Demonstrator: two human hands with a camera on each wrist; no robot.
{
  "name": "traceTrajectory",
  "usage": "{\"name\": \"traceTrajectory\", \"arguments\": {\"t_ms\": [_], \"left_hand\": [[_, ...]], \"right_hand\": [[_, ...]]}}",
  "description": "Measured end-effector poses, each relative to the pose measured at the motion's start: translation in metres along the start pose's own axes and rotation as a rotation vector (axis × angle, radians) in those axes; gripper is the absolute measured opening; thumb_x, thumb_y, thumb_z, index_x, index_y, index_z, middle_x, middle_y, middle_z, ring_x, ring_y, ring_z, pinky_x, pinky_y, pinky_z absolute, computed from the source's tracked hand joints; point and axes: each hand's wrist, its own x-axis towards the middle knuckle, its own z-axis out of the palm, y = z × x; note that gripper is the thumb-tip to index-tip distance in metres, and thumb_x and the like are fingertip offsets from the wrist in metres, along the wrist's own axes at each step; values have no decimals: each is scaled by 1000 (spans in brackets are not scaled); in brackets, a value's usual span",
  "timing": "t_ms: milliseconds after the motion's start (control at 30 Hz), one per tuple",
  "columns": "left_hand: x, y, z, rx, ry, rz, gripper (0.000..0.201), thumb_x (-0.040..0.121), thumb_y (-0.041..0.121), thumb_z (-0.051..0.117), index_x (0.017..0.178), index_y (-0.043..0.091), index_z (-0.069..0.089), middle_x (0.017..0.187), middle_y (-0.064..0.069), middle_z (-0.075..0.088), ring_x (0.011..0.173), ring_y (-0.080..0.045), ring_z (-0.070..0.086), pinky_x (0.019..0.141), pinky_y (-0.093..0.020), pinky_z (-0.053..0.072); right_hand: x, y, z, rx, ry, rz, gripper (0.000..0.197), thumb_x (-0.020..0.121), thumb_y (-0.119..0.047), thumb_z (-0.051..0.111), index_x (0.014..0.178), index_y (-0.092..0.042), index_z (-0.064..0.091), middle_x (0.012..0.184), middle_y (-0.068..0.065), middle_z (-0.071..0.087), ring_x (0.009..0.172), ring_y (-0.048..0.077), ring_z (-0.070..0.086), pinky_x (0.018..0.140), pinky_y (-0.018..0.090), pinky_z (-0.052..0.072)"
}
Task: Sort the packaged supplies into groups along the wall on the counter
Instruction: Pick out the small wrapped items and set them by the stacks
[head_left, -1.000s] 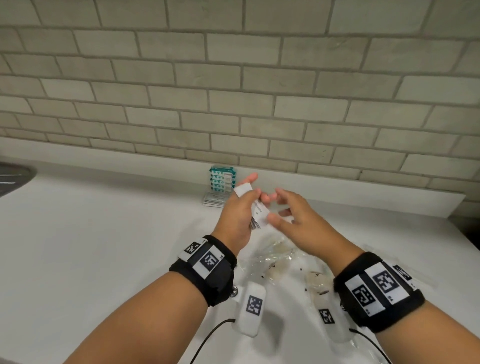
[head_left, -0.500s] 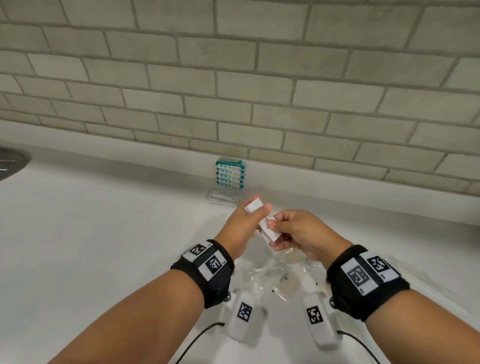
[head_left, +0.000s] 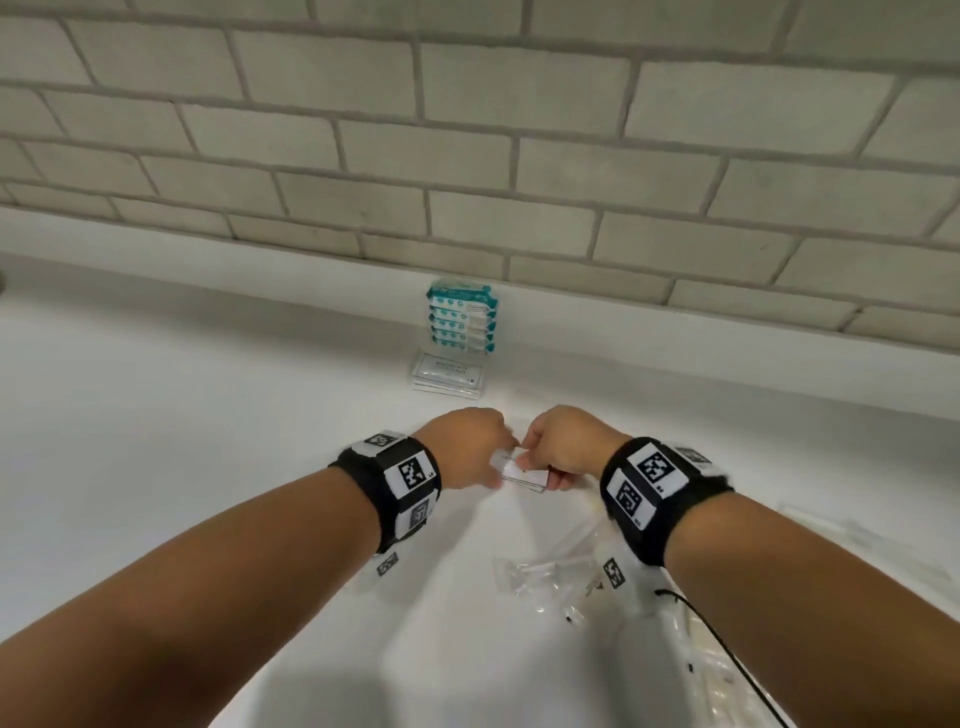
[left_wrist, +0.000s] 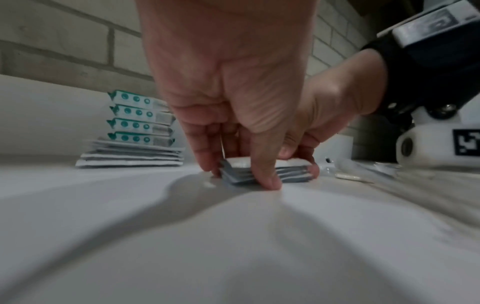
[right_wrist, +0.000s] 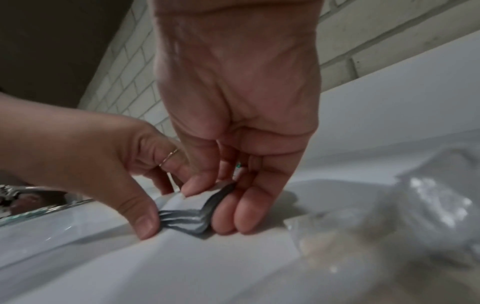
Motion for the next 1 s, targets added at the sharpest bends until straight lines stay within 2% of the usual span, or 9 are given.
{"name": "traceTrajectory", "arguments": {"t_ms": [100,167,300,500,633,767,900,967,1000], "left_hand": [[6,-3,0,12,12,31,40,82,36,68,117,15,63,111,-9,55,102,-25,54,78,-29,38],[9,-4,0,7,18,39,39,81,35,69,114,14,64,107,-8,55,99,-24,54,73,-26,34],[19,-1,-4,-35,42,28,37,76,32,72,108,13,63,104,-7,58,95,-23,57,75,-29,43],[63,12,-26,35,24,10,30,80,26,67,104,8,68,103,-13,64,94,-30,61,74,-30,46],[99,8,-39,66,-2,-1,31,83,25,67,104,3,68,103,-14,66,94,-31,63,74,-29,46],[130,1,-49,137,-5,-4,32,86,29,65,107,5,67,105,-11,68,100,-28,63,81,-30,45],[149,-7,-54,201,50,-46,33,88,19,62,119,9,61,119,-9,63,109,-27,60,91,-35,46],[153,-10,-57,220,60,-50,35,87,18,63,120,9,60,120,-9,62,109,-27,60,92,-39,49],[155,-12,-58,218,55,-46,37,85,19,65,121,10,60,119,-8,62,108,-27,61,90,-38,50]], "right_hand": [[-12,-1,-1,-278,68,-82,46,72,-39,78,110,-17,64,103,3,62,84,20,62,78,35,53],[-17,-1,3,-421,66,-101,58,69,-40,79,118,-19,55,112,2,49,91,22,59,78,34,51],[-6,4,7,-447,146,-107,54,78,-26,74,126,-15,52,118,7,47,97,27,60,72,31,45],[28,17,-24,-441,215,-83,47,79,-19,72,124,-11,58,121,12,52,103,29,60,77,28,42],[60,24,-48,-475,207,-62,40,79,-22,72,115,-9,62,117,11,54,101,28,60,73,28,39],[81,25,-65,-466,221,-100,24,81,-18,67,102,-6,66,101,8,61,84,21,58,67,27,39],[102,24,-77,-289,270,-170,11,81,-9,61,85,-19,61,85,-3,64,82,19,63,75,30,50],[114,24,-80,-305,270,-163,22,83,-13,56,67,-27,51,80,-2,62,81,22,64,75,29,49],[118,24,-79,-328,273,-138,17,84,-15,55,70,-24,54,85,1,64,85,23,65,77,30,50]]}}
